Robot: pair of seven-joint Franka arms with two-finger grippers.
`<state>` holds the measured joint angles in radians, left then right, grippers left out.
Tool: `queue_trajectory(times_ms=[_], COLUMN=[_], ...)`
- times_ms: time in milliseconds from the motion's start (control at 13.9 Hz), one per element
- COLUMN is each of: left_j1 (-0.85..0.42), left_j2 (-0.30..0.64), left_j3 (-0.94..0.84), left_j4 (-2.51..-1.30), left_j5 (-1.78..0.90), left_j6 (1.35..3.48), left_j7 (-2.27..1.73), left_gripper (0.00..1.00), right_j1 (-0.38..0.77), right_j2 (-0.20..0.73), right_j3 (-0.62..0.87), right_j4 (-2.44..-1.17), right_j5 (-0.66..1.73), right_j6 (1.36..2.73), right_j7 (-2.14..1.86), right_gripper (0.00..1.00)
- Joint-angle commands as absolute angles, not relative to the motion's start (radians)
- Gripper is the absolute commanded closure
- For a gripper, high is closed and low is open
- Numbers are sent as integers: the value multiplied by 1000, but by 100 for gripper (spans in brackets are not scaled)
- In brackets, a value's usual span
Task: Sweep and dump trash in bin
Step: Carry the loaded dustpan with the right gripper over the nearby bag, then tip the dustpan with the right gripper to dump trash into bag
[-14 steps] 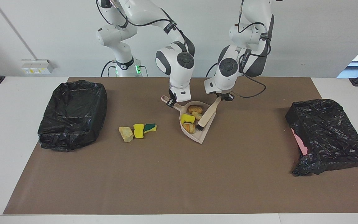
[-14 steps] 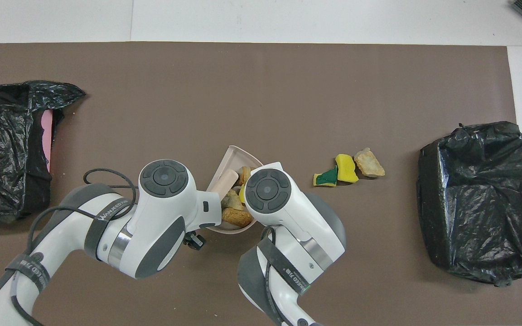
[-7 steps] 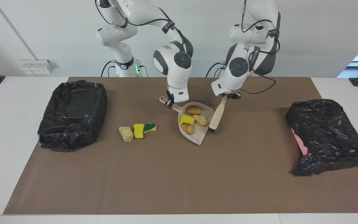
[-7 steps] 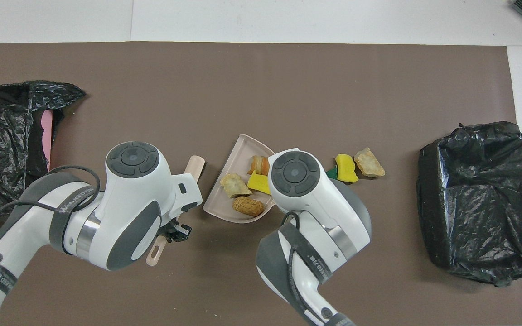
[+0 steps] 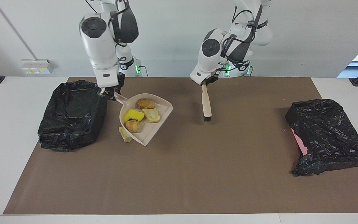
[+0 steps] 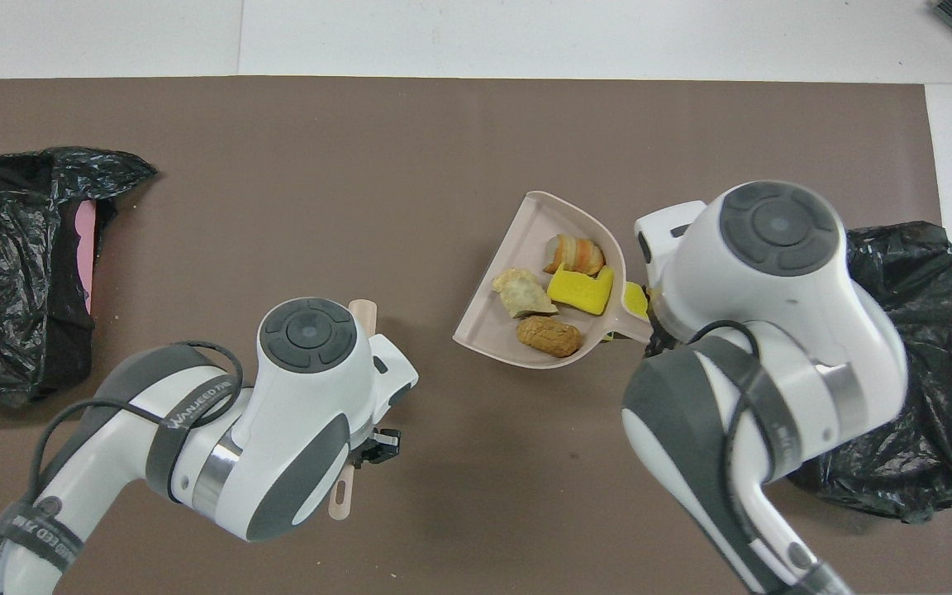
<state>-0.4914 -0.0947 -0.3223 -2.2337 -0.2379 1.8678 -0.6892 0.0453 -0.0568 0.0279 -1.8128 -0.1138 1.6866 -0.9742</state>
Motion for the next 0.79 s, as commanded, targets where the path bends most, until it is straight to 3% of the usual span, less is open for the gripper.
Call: queue_trajectory(times_ms=[0, 215, 431, 718], left_j1=[-595, -704, -733, -735], left_j2=[-193, -196, -210, -204], left_j3=[-302, -304, -304, -305], left_j4=[-2368, -2445, -2496, -2505], left_j5=[-285, -287, -313, -314], left_j6=[1952, 2077, 2147, 2161], left_j7=[-783, -902, -902, -864], left_gripper=[100, 100, 100, 100], right_j1=[-125, -300, -431, -442], right_j2=[-89, -110, -114, -155], right_j3=[41, 41, 40, 40], right_j4=[-1831, -1858, -1911, -2027], right_j5=[-149, -260, -345, -552], right_j6=[1664, 1699, 1830, 1912], right_j7=[-1208, -1368, -1527, -1670], right_gripper=[100, 100, 100, 100])
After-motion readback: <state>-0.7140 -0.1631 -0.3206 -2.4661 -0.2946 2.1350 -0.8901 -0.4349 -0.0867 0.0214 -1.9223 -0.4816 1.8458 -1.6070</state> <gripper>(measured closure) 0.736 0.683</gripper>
